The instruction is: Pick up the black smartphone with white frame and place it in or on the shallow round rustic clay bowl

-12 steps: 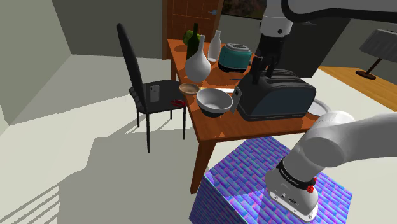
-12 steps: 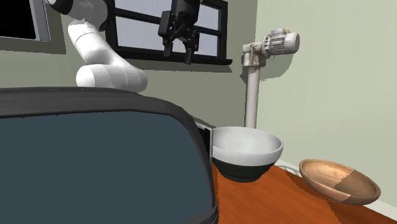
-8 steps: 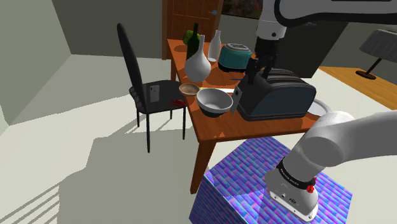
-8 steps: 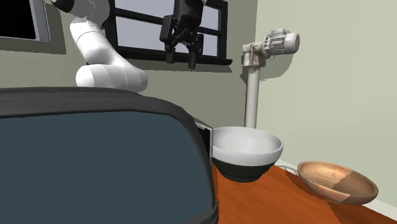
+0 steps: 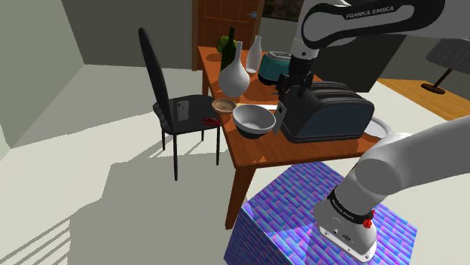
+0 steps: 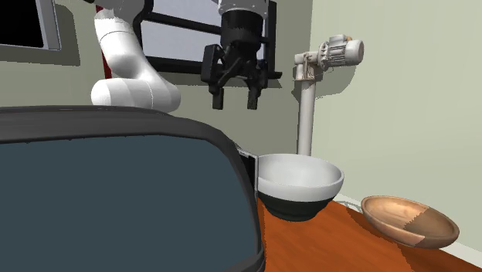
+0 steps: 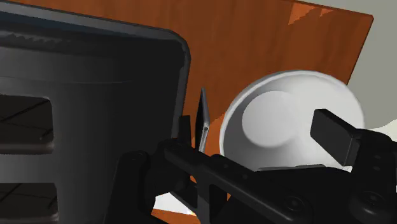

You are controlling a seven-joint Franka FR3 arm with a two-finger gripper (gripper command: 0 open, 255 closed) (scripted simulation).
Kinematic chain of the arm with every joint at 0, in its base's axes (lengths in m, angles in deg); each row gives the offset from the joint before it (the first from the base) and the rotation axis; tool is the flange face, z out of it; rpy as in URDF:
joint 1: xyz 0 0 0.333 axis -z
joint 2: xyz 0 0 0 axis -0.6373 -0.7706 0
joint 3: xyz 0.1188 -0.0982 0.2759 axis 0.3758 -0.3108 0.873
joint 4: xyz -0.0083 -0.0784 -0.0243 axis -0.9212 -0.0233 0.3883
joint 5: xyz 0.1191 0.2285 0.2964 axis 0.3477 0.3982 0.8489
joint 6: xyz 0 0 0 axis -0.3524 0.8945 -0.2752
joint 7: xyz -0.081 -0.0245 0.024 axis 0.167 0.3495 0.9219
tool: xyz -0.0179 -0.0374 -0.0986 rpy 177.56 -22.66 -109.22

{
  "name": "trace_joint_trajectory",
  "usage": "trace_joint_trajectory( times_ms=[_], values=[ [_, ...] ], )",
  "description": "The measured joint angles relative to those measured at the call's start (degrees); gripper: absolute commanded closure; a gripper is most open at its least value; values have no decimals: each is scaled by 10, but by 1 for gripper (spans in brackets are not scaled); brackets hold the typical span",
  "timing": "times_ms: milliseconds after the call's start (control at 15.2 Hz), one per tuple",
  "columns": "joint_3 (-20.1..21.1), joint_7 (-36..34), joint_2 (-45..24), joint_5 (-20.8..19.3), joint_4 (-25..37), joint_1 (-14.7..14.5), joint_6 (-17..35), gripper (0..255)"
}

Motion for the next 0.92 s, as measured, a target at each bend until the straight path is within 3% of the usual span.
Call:
trace_joint_trajectory(
  times_ms=[462, 924],
  values=[
    [-39, -24, -124, 18, 24, 33, 127, 0],
    [-43, -28, -166, 26, 16, 34, 189, 0]
  ],
)
